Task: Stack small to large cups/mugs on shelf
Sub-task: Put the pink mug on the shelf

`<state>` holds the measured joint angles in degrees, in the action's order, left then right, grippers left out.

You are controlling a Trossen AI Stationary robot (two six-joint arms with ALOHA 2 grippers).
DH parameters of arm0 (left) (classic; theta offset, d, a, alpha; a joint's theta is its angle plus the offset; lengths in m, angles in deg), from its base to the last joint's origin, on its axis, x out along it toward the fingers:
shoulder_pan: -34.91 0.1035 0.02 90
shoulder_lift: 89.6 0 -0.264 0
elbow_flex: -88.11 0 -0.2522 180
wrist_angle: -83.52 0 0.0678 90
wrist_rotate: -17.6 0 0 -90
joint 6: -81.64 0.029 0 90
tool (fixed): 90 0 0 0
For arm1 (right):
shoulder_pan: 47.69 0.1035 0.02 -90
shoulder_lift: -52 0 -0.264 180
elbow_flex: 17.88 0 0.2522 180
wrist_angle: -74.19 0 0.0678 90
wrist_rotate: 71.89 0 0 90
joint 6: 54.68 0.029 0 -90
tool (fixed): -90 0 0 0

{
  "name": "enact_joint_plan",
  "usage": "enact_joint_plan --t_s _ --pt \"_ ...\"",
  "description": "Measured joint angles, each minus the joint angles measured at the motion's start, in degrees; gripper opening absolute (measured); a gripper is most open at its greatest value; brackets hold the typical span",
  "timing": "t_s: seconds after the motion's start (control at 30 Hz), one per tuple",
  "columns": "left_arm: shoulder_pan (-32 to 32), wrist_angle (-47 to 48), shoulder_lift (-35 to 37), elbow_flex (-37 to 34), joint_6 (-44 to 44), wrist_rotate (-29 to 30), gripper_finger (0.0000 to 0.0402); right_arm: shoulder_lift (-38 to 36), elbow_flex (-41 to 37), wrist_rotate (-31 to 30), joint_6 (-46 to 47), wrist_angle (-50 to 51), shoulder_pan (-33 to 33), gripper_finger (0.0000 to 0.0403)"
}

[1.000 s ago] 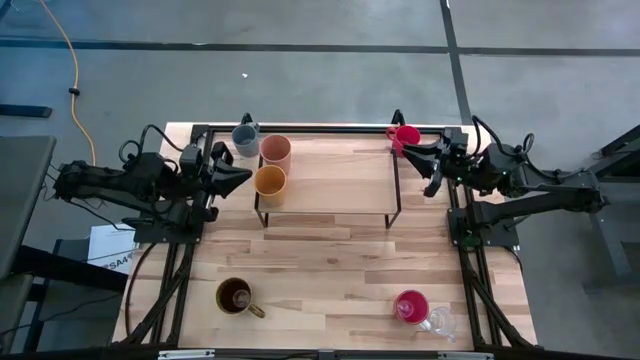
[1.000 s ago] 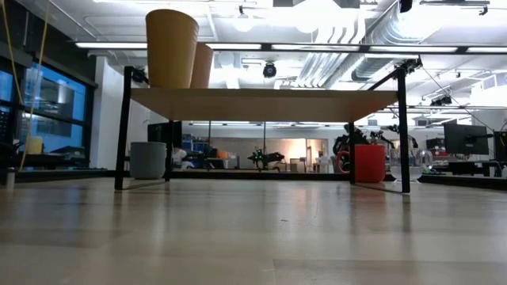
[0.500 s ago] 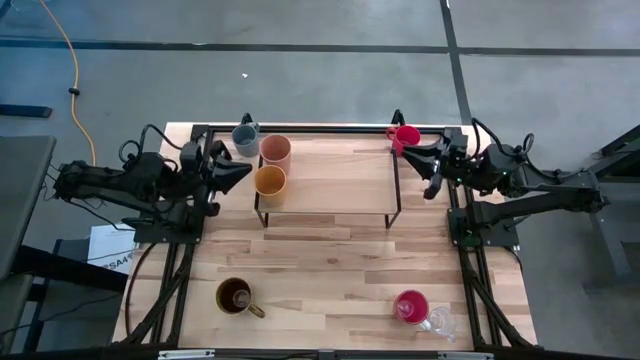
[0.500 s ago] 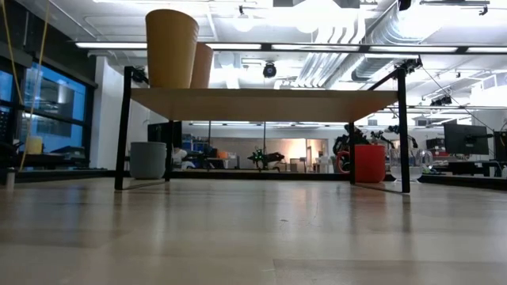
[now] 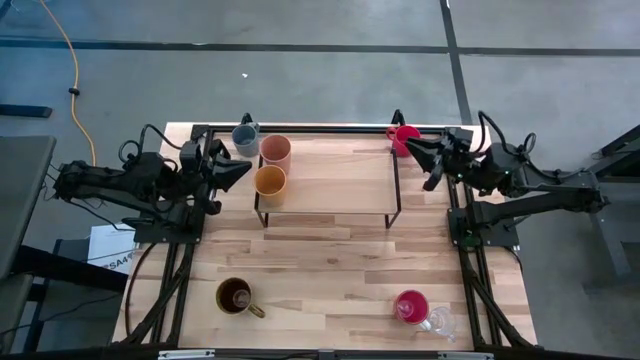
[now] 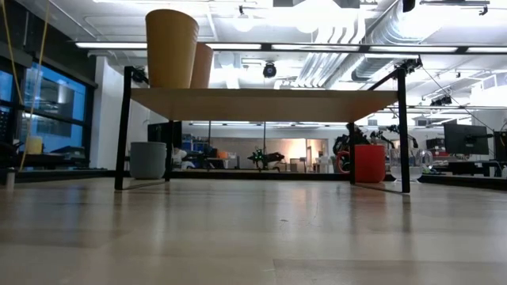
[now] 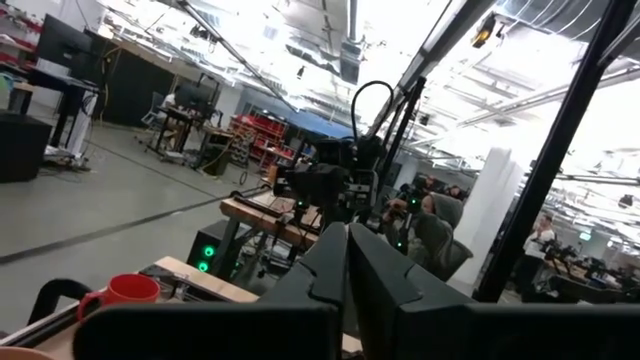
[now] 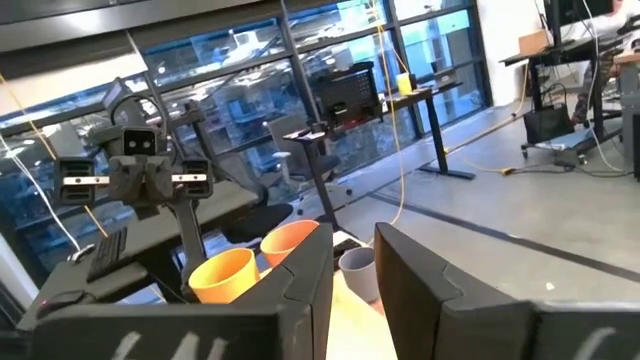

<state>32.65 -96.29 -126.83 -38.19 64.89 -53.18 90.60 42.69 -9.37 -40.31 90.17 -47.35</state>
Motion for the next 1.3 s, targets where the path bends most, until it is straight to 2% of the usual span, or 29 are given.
enact_joint_plan --t_s 0.4,0.67,0.8,0.9,1.07,1.2,1.3 --pt "0.0 0.44 2.64 0.01 1.53 -4.29 0.0003 0.01 0.0 -1.45 2.65 0.05 0.02 0.0068" --pt "0.0 0.18 3.54 0.02 1.51 -4.24 0.0003 0.01 0.0 2.7 3.97 0.11 0.02 0.0068" --pt "0.0 0.03 3.26 0.02 1.49 -4.16 0.0003 -0.09 0.0 3.64 10.03 1.72 0.0 0.0068" --pt "0.0 0.03 3.23 0.02 0.9 -3.14 0.0003 -0.12 0.0 9.44 16.47 6.5 0.0 0.007" --pt "0.0 -0.02 3.22 0.17 -0.02 -1.93 0.0003 0.06 0.0 23.0 29.6 16.71 1.18 0.0095" --pt "0.0 -0.22 3.23 0.17 -0.03 -1.49 0.0003 1.05 0.0 31.81 36.93 18.23 5.49 0.0126" --pt "0.0 -0.19 3.23 0.18 -0.04 -1.49 0.0003 2.8 0.93 34.26 40.87 19.18 9.86 0.0144"
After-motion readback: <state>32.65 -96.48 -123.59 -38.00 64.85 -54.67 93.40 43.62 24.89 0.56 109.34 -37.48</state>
